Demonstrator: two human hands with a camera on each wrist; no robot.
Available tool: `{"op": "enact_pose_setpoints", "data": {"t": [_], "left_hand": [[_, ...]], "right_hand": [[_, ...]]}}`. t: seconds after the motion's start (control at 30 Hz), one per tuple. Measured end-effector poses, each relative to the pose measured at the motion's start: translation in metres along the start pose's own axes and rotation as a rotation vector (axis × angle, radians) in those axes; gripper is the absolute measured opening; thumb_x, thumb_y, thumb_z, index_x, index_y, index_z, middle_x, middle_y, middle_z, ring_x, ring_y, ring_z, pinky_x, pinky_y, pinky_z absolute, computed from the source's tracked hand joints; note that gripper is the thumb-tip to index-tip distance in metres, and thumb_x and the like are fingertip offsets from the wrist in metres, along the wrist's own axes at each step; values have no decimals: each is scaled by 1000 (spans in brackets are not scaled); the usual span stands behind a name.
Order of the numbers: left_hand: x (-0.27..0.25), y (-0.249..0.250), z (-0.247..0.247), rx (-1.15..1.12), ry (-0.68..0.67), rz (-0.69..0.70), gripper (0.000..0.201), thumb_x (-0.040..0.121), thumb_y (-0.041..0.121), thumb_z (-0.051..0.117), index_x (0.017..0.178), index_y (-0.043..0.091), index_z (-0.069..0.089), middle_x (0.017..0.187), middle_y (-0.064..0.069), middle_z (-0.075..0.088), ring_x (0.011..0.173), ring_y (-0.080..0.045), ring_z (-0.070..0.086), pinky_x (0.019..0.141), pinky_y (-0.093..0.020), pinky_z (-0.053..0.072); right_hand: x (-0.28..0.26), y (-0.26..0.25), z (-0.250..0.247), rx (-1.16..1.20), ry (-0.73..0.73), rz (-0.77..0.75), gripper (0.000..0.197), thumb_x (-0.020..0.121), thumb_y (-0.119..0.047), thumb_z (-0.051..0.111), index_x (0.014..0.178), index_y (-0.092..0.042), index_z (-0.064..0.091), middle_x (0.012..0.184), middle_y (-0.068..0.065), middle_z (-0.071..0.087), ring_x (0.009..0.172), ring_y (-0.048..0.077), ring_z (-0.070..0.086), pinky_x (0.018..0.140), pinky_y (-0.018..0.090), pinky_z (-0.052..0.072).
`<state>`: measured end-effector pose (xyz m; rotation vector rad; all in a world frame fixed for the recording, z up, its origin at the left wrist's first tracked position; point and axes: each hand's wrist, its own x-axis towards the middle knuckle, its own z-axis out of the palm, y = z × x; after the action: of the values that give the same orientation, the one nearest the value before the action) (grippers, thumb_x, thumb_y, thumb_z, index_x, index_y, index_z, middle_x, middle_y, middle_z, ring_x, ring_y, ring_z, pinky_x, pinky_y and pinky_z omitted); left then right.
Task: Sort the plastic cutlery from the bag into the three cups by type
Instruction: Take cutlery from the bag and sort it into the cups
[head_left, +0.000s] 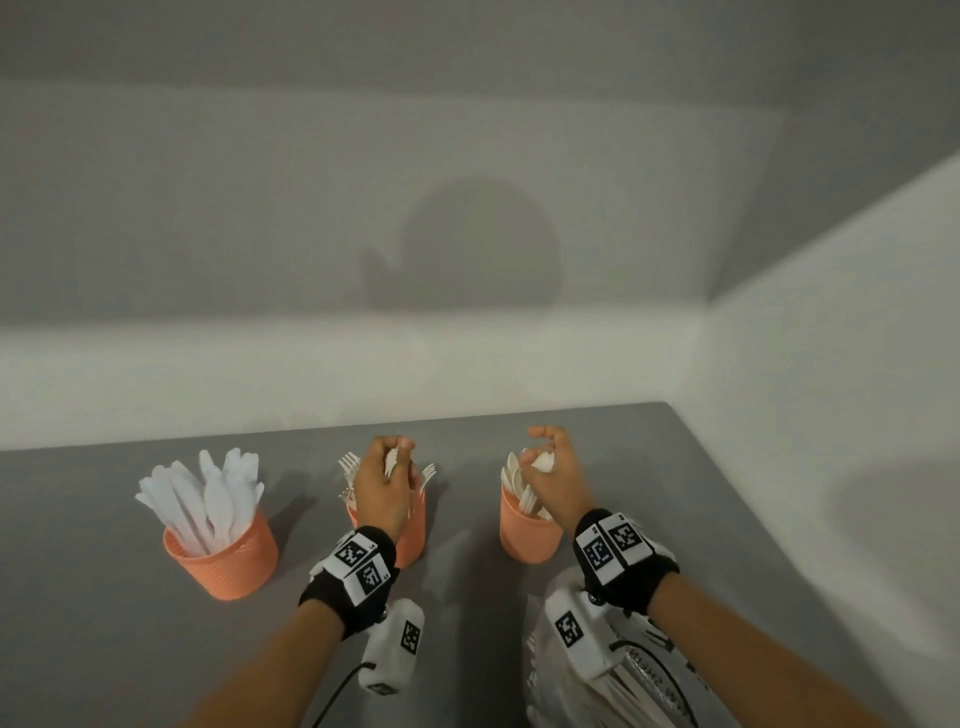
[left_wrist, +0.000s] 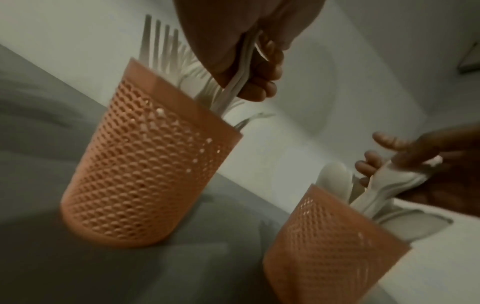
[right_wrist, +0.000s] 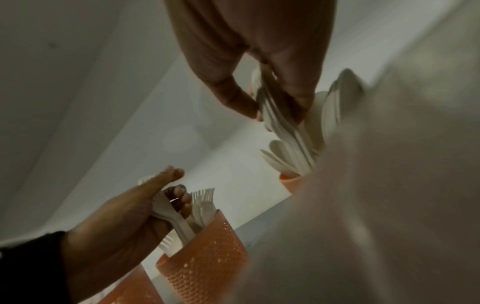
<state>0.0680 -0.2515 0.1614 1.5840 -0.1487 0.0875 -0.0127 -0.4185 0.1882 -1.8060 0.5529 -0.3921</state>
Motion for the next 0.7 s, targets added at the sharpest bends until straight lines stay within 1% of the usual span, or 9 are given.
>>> {"op": "enact_pose_setpoints", "data": {"t": [0.07, 0.17, 0.27, 0.3, 0.4, 0.5, 0.57, 0.63, 0.7], "left_hand": [[-3, -10, 0, 75, -20, 45, 23, 95, 8, 46, 81, 26, 50, 62, -7, 53, 56, -19, 52, 61, -35, 44], [-6, -18, -2, 274, -87, 150, 28, 91, -1, 44, 91, 26, 52, 81, -3, 58, 75, -22, 56, 73, -36, 45], [-7, -18, -4, 474, -175, 288, 25, 88, -7, 44, 102, 8, 59, 98, -5, 60, 94, -24, 56, 88, -31, 41], [-6, -19, -4, 528, -205, 324, 26, 86, -8, 43, 102, 4, 61, 100, -9, 60, 97, -26, 56, 90, -30, 40], [-5, -14, -7, 698, -245, 405, 27, 83, -2, 47, 102, 2, 64, 100, -16, 61, 94, -33, 57, 85, -33, 43], [-3, -7, -9, 941, -258, 554, 41, 63, -7, 73, 101, 5, 66, 95, -12, 66, 87, -33, 62, 76, -37, 52], [1, -1, -10, 1041, -240, 587, 58, 54, -4, 80, 108, 7, 62, 100, -12, 67, 94, -29, 61, 82, -38, 51], [6, 2, -11, 1092, -213, 577, 68, 59, 0, 79, 122, 8, 52, 111, -14, 64, 105, -28, 57, 95, -43, 46], [9, 0, -13, 1184, -260, 547, 68, 65, 3, 75, 128, 7, 48, 119, -16, 62, 112, -32, 59, 100, -51, 43]], "right_hand": [[-2, 1, 1, -81, -6, -48, 32, 82, 4, 50, 96, -25, 51, 84, -1, 55, 79, 19, 56, 71, 31, 49], [0, 6, 4, -225, 10, -165, 44, 74, 11, 44, 82, -30, 60, 97, 4, 58, 92, 20, 58, 89, 30, 48], [-2, 6, 5, -366, -44, -210, 48, 75, 15, 38, 102, -10, 67, 108, 4, 51, 90, 13, 52, 79, 2, 34], [-4, 5, 5, -392, -84, -212, 49, 77, 16, 37, 112, -6, 64, 112, 4, 48, 90, 10, 50, 78, 1, 31], [-3, 5, 9, -517, -174, -229, 52, 85, 11, 38, 134, -6, 47, 135, 13, 40, 121, 21, 45, 98, 12, 27], [0, 1, 10, -713, -195, -244, 52, 91, 0, 37, 142, -8, 33, 146, 15, 29, 135, 29, 29, 111, 29, 20], [2, -2, 11, -786, -209, -245, 53, 93, -4, 36, 145, -10, 26, 150, 14, 24, 140, 29, 20, 115, 34, 14], [5, -2, 13, -864, -229, -239, 54, 95, -7, 35, 147, -11, 22, 152, 14, 20, 144, 27, 12, 117, 39, 7], [6, 2, 15, -963, -238, -199, 52, 97, -14, 32, 148, -13, 19, 154, 13, 17, 145, 25, 8, 117, 44, 5]]}}
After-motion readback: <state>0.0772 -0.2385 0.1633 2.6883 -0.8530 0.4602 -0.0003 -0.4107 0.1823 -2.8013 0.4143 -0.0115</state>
